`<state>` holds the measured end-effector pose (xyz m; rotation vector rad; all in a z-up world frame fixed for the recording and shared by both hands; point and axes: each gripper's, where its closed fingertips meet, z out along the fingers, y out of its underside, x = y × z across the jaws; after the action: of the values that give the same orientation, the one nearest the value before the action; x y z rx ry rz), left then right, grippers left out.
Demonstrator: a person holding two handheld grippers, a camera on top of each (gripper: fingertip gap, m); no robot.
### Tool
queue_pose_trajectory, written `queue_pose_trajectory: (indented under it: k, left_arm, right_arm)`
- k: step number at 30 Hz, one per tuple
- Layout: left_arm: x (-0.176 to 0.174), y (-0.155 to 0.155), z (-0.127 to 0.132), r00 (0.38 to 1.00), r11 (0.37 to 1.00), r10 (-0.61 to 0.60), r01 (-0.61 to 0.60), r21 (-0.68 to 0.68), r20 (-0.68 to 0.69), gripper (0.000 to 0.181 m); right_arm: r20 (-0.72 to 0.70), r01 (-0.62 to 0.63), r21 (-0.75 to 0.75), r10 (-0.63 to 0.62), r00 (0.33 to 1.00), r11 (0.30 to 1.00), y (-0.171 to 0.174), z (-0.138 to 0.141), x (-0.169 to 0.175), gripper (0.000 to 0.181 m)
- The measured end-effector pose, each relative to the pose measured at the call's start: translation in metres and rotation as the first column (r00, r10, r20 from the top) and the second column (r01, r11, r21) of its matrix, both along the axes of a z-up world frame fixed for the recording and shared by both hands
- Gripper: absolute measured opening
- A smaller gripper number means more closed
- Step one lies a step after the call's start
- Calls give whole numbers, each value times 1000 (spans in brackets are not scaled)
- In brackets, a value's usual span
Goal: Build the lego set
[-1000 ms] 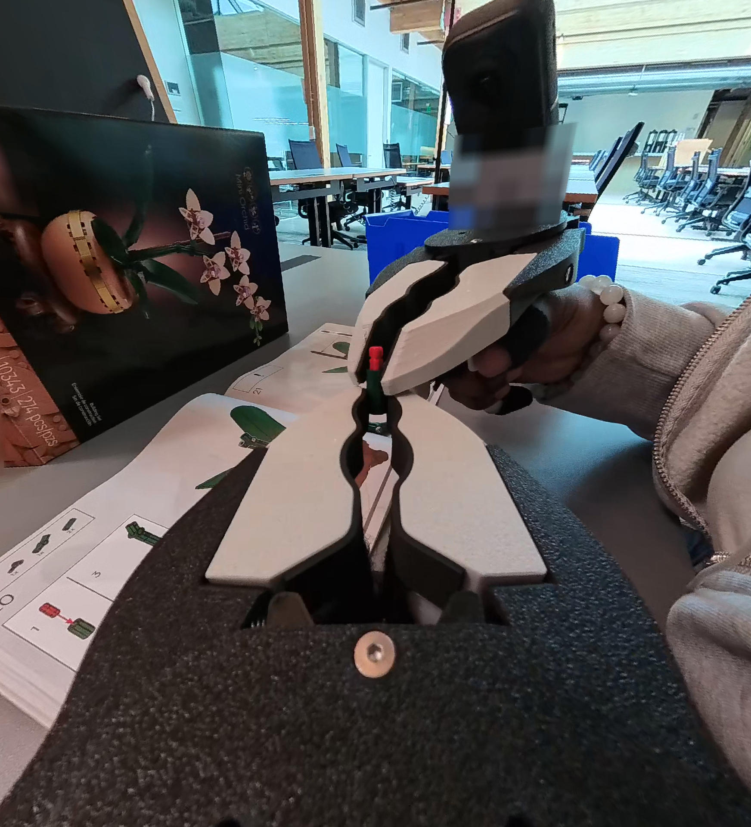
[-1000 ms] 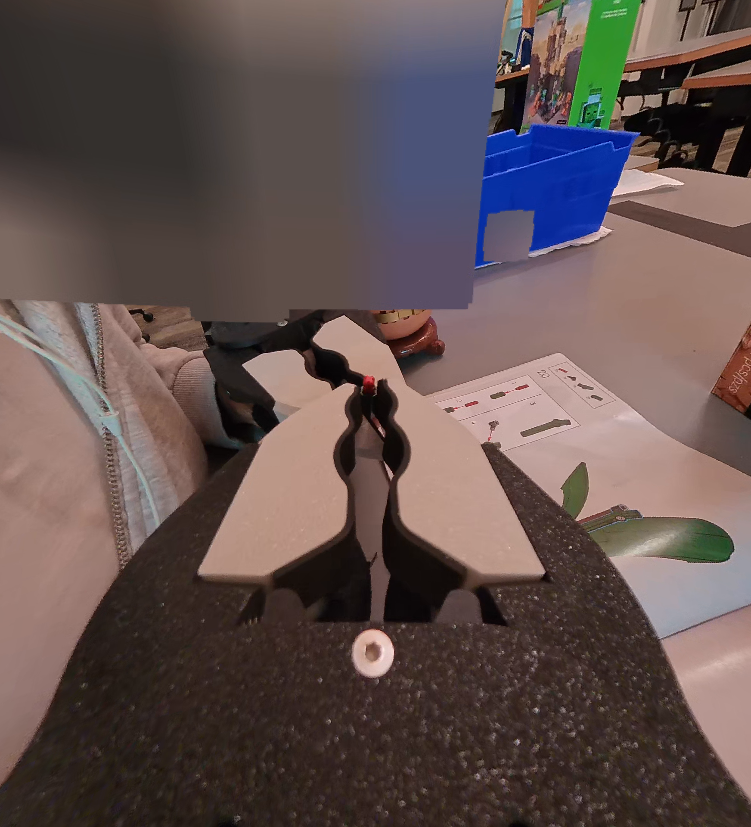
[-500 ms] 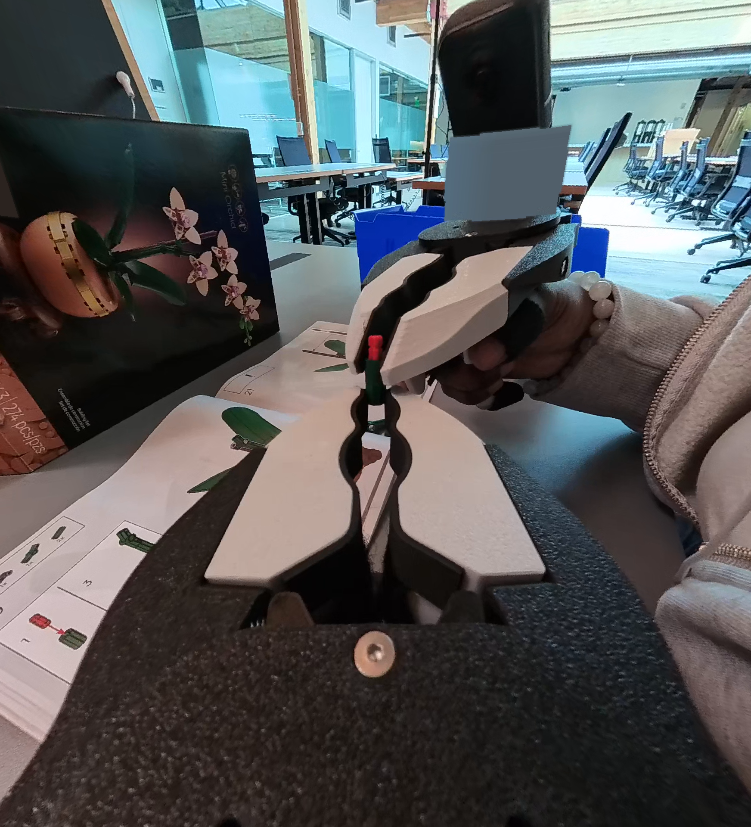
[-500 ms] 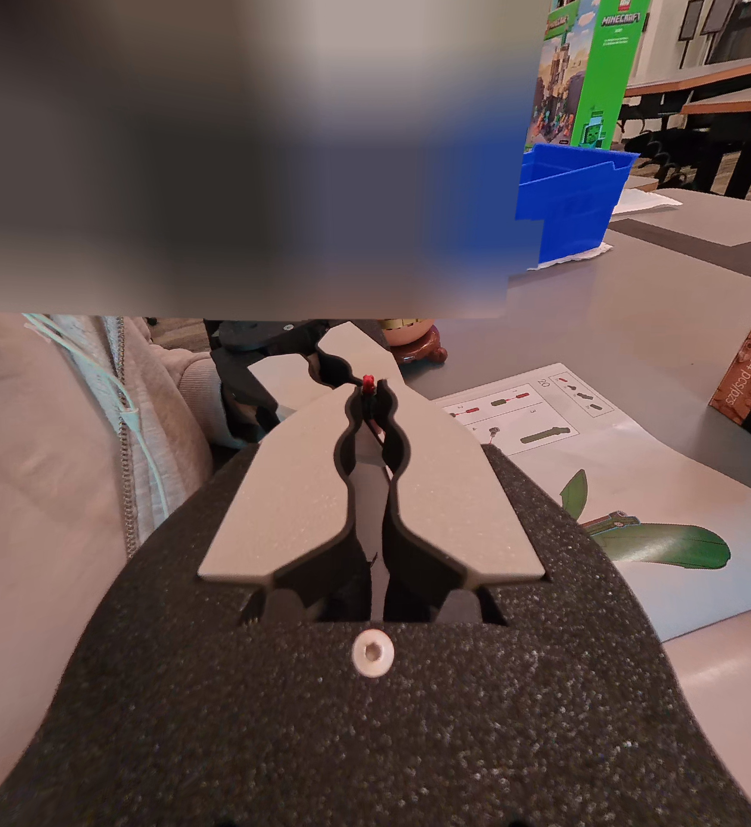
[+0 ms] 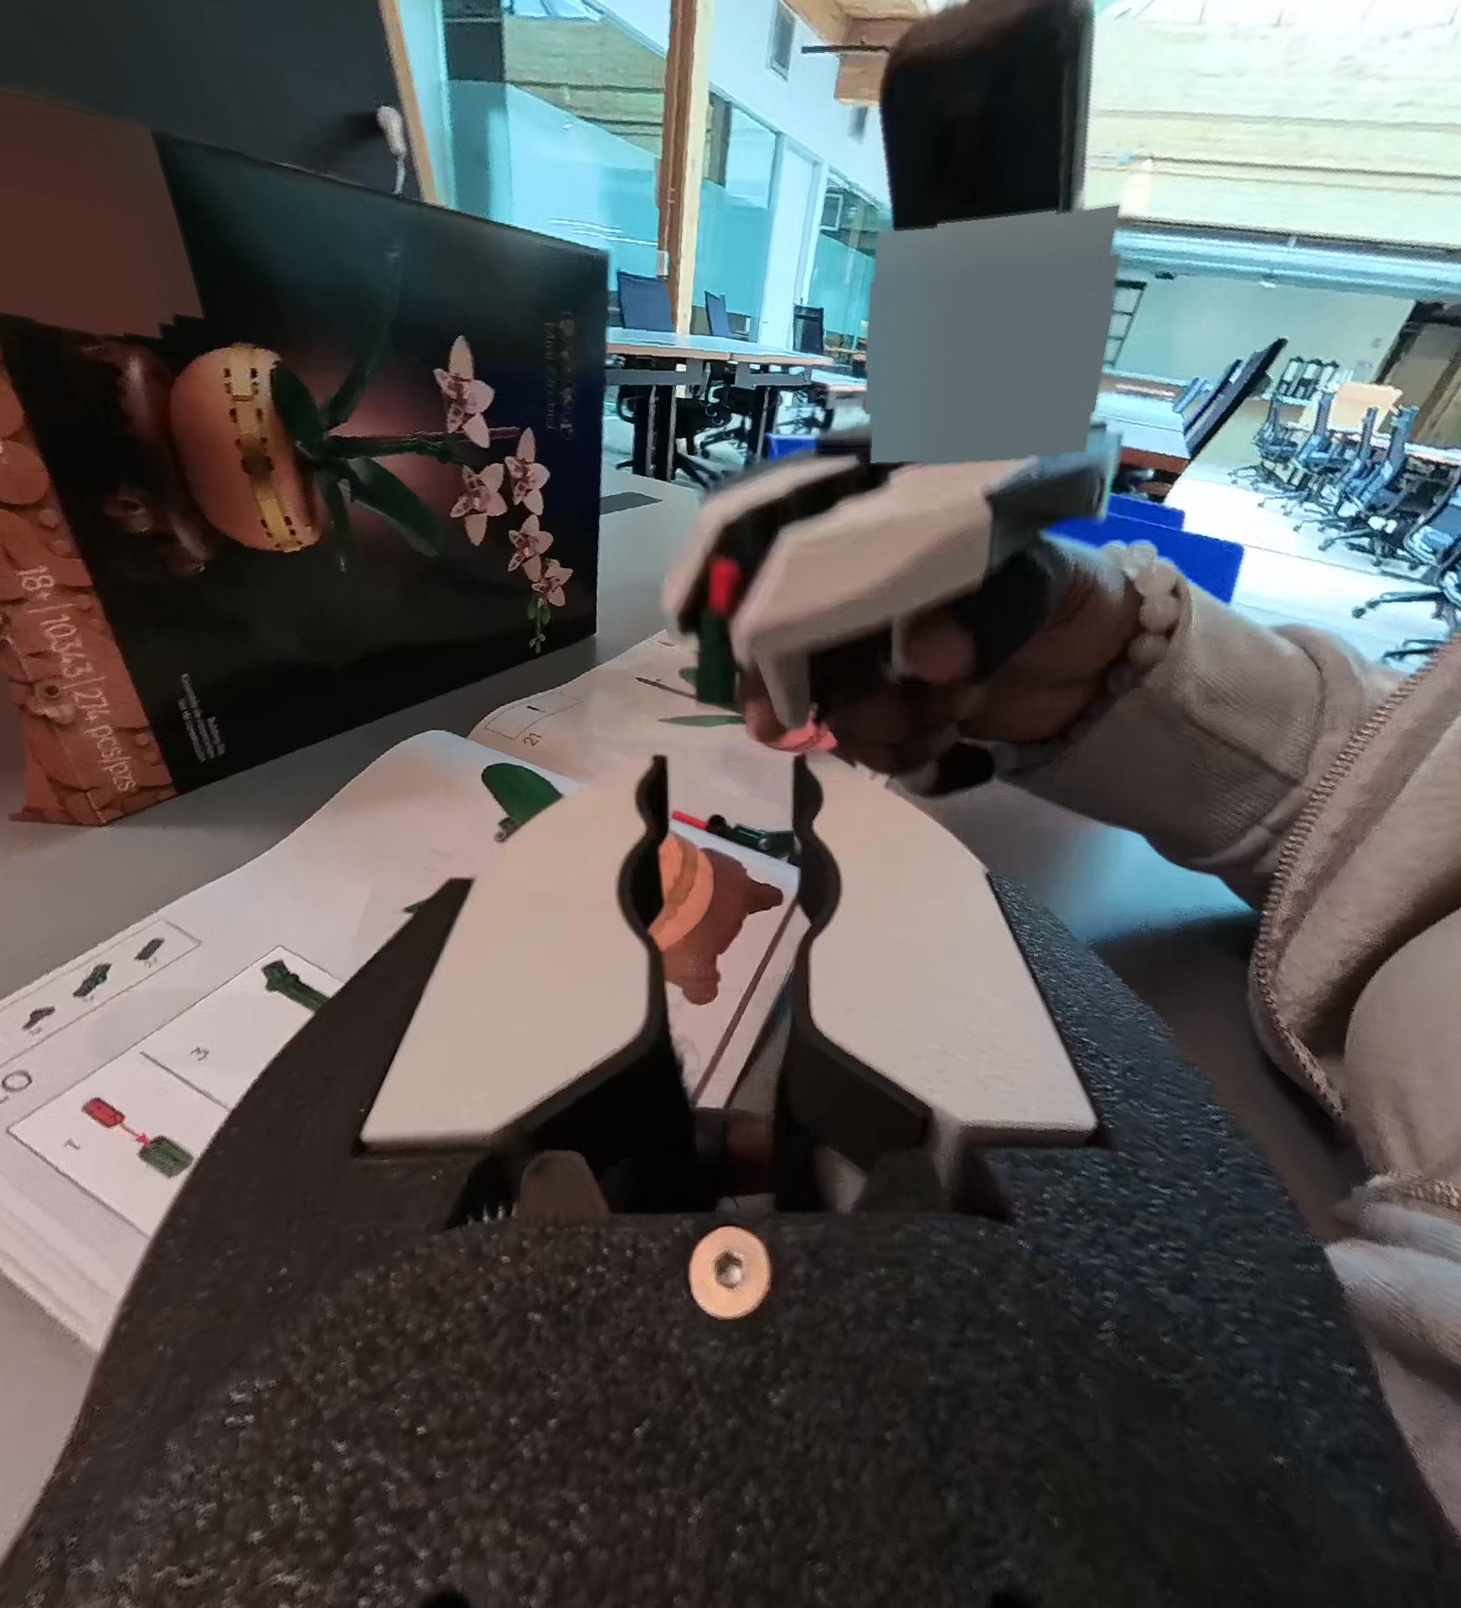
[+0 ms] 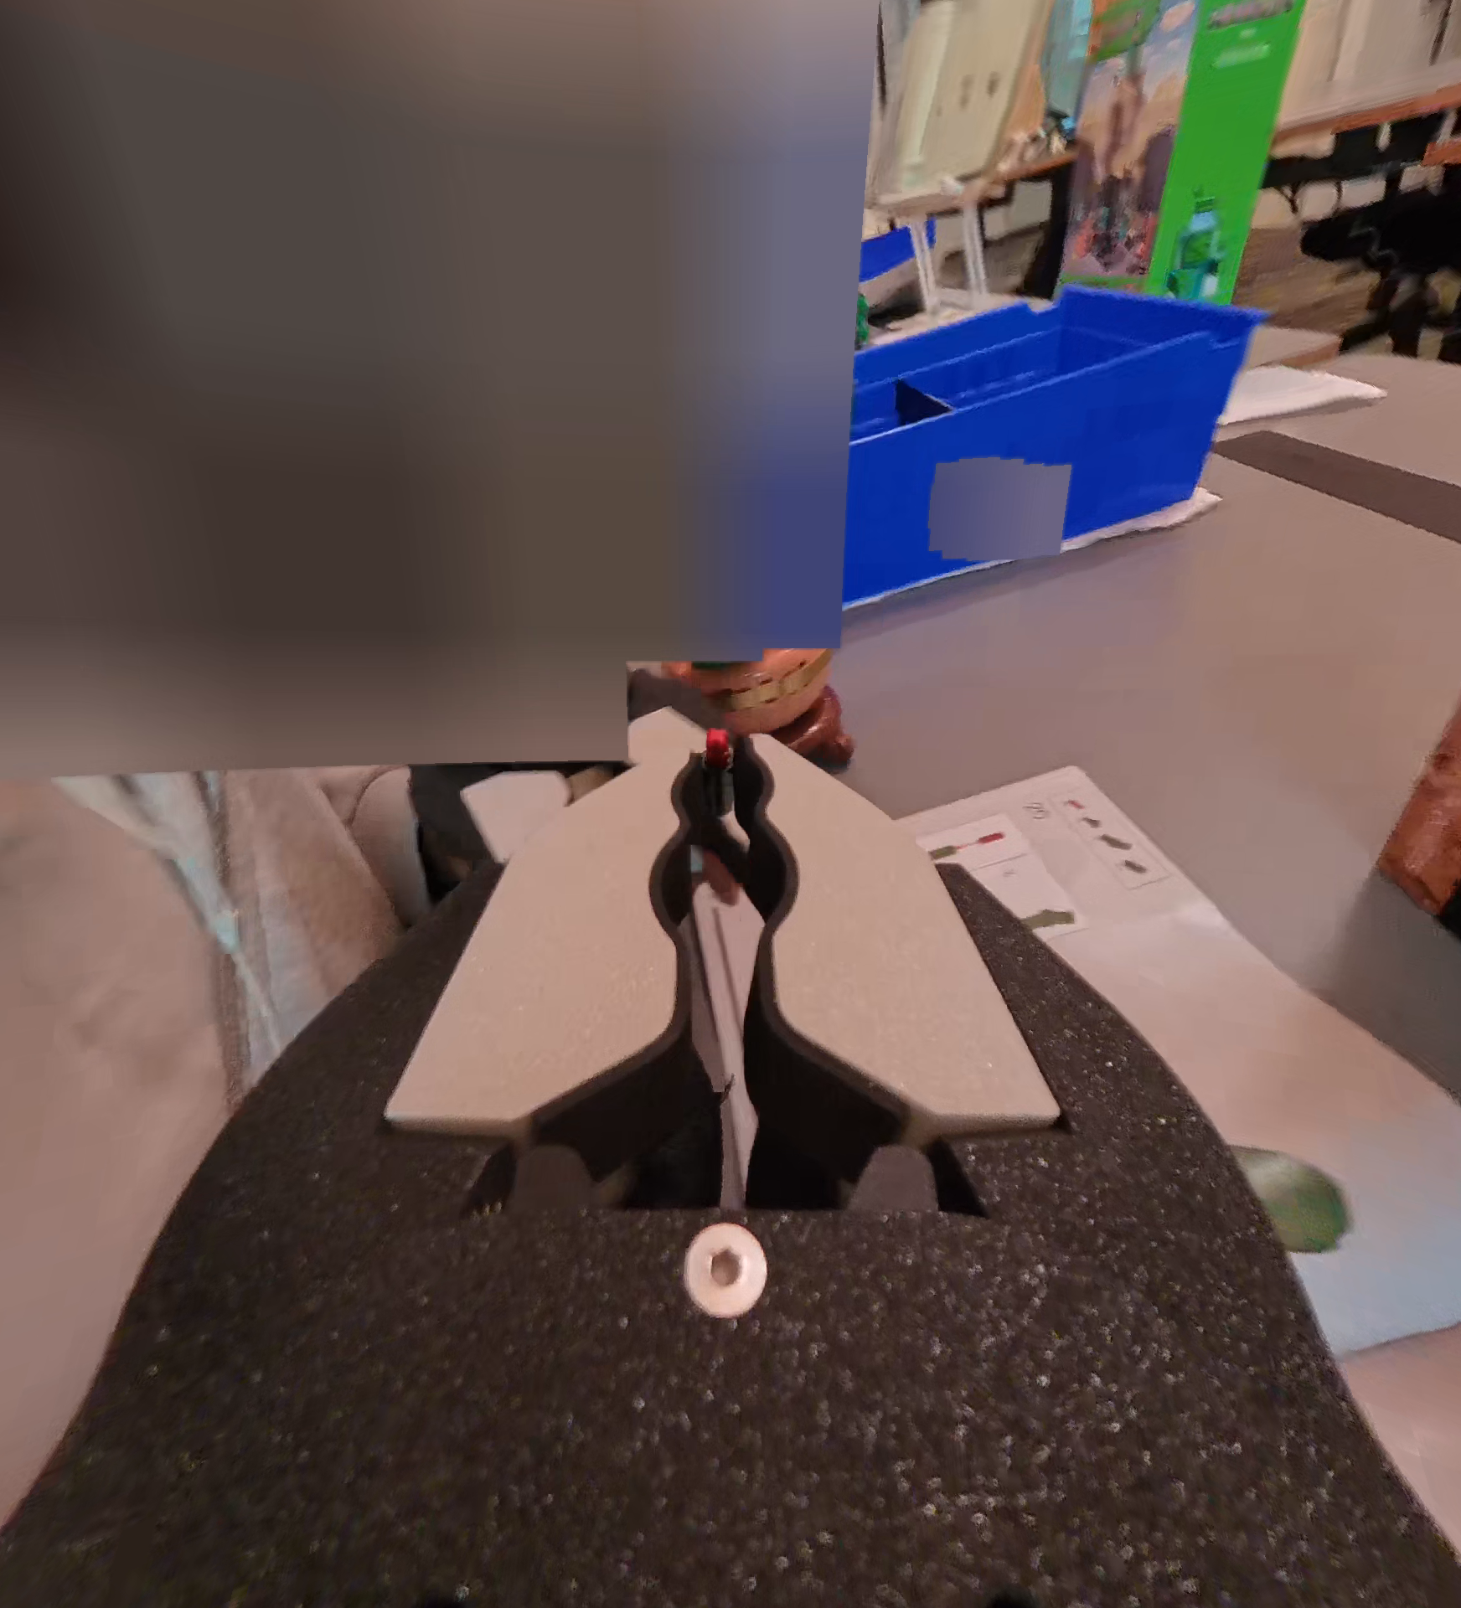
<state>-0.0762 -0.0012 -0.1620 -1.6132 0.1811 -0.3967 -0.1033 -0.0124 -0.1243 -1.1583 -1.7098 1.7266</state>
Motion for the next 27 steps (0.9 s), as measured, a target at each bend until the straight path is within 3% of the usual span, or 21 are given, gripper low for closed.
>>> queue_pose_trajectory:
  k: [4,6,8,11,16,27]
  left_arm:
    - [-16,-1,0,993,993,114,-114,3,-26,28]
    - [-20,-6,13,974,978,188,-175,112,-123,24]
    - [-13,-11,24,950,962,217,-169,216,-224,17]
    - [-1,-10,19,948,974,170,-120,193,-268,17]
    - [-5,-10,20,989,986,112,-98,133,-98,18]
    - [-8,-10,18,984,986,131,-118,117,-118,18]
  right_arm:
    - [222,17,-51,-6,975,999,29,-17,-42,6]
    - [376,-25,-181,92,922,983,23,-41,-60,6]
    - [488,-20,-297,170,856,955,14,-64,-77,6]
    - [595,51,-342,174,785,938,16,-93,-94,6]
    - [626,79,-342,165,762,936,20,-98,-96,6]
    - [631,38,-319,183,754,947,11,-99,-91,6]
